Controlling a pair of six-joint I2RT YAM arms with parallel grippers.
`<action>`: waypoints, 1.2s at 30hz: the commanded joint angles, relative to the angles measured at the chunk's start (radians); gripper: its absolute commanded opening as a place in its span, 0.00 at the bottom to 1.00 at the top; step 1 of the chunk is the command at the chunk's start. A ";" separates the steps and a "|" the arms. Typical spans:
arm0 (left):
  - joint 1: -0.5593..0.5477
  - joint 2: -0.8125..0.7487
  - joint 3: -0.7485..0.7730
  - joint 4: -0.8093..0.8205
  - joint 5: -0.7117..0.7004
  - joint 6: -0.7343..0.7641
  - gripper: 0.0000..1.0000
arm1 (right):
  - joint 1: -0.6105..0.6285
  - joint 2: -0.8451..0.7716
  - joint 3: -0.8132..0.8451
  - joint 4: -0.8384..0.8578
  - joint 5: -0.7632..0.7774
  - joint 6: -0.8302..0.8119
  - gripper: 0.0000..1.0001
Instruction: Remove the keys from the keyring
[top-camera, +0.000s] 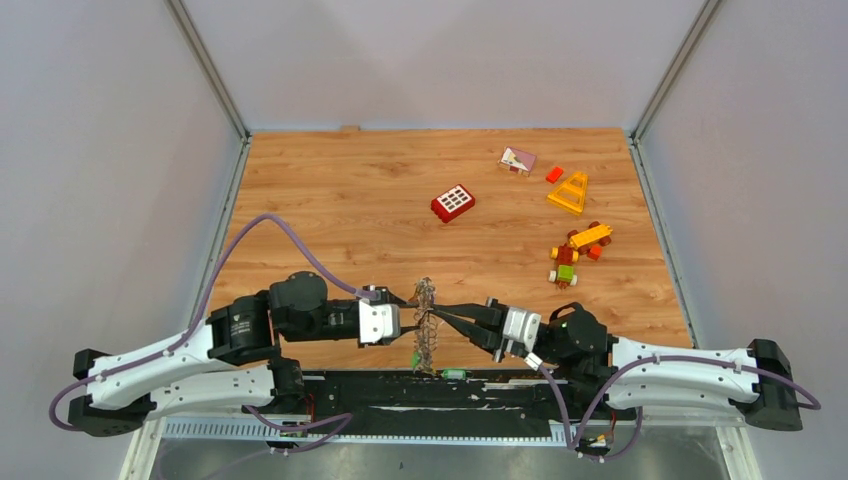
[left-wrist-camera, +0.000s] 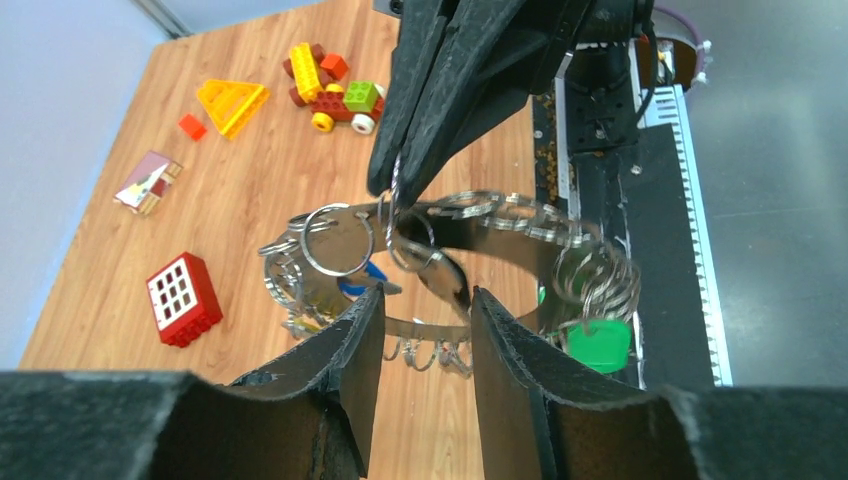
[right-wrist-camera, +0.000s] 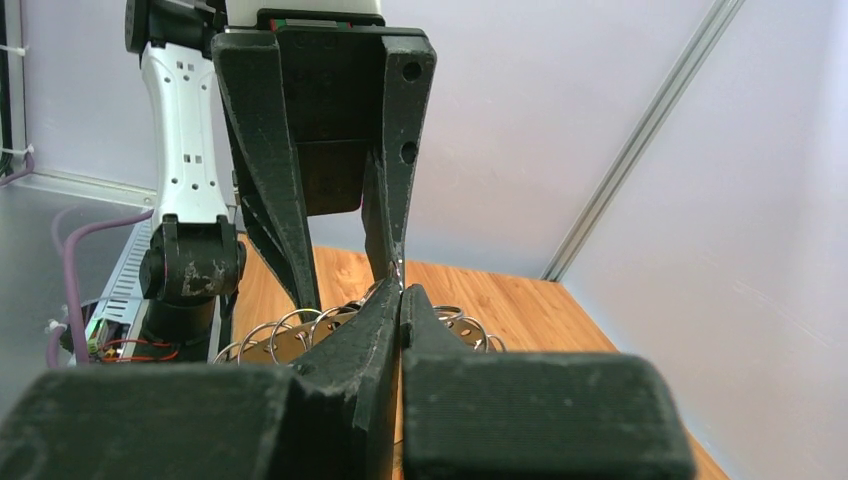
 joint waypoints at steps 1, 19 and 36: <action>-0.001 -0.046 0.007 0.029 -0.045 0.003 0.45 | 0.006 -0.038 0.011 0.058 0.010 -0.014 0.00; -0.002 -0.160 -0.100 0.270 0.022 0.001 0.41 | 0.005 -0.012 0.033 0.044 -0.009 -0.010 0.00; -0.002 -0.125 -0.124 0.298 0.042 -0.038 0.37 | 0.005 0.005 0.046 0.022 -0.034 -0.008 0.00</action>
